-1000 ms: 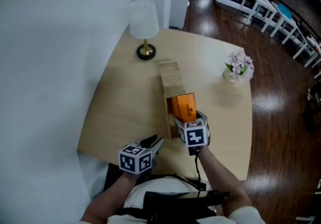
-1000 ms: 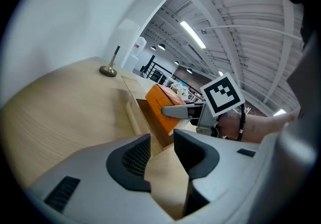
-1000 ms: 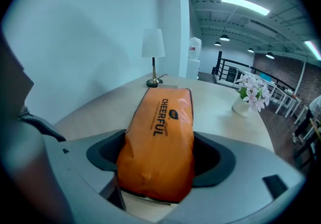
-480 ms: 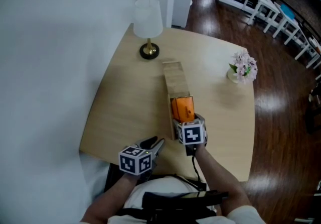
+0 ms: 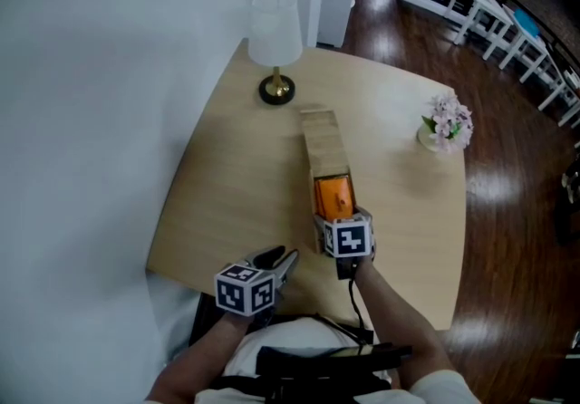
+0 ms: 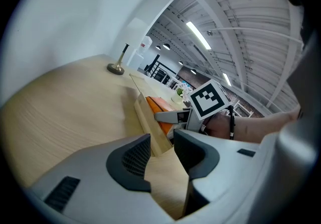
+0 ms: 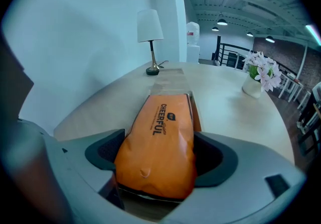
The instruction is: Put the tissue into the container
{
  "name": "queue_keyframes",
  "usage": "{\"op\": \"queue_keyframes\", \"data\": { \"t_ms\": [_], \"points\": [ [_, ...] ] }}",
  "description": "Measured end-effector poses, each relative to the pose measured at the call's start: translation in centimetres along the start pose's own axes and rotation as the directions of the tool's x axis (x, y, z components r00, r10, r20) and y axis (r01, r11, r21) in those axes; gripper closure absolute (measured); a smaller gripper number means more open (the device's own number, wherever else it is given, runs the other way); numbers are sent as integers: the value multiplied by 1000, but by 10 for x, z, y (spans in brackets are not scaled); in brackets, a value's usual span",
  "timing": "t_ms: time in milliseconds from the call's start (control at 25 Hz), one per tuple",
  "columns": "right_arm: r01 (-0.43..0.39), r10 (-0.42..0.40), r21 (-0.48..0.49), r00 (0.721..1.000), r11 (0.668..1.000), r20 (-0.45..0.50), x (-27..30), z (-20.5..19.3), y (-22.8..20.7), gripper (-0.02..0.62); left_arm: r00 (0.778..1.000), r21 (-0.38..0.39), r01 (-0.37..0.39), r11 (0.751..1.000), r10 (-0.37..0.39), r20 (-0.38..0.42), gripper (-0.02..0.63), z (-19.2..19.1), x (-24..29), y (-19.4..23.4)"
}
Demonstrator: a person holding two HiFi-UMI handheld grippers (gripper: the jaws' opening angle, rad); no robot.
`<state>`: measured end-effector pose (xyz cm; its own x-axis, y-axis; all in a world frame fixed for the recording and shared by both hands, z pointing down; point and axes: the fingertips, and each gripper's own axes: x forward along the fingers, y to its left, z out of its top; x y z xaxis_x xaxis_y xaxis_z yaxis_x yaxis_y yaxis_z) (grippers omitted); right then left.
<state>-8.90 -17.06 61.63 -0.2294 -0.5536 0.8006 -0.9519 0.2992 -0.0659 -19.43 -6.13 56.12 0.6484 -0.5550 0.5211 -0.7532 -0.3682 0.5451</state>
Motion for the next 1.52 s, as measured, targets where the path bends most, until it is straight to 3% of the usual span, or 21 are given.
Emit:
{"op": "queue_keyframes", "data": {
  "t_ms": [480,840,1520],
  "points": [
    [-16,16,12,1000,1000,9,5,0,6,144,1000,14,5,1000,-4,-14,459,-1,0,-5],
    [-7,8,-37,1000,999,28,1,3,5,141,1000,28,-1,1000,2,-10,458,0,-2,-10],
    [-20,23,-43,997,999,76,-31,4,-22,143,1000,51,20,999,-20,10,459,13,18,-34]
  ]
}}
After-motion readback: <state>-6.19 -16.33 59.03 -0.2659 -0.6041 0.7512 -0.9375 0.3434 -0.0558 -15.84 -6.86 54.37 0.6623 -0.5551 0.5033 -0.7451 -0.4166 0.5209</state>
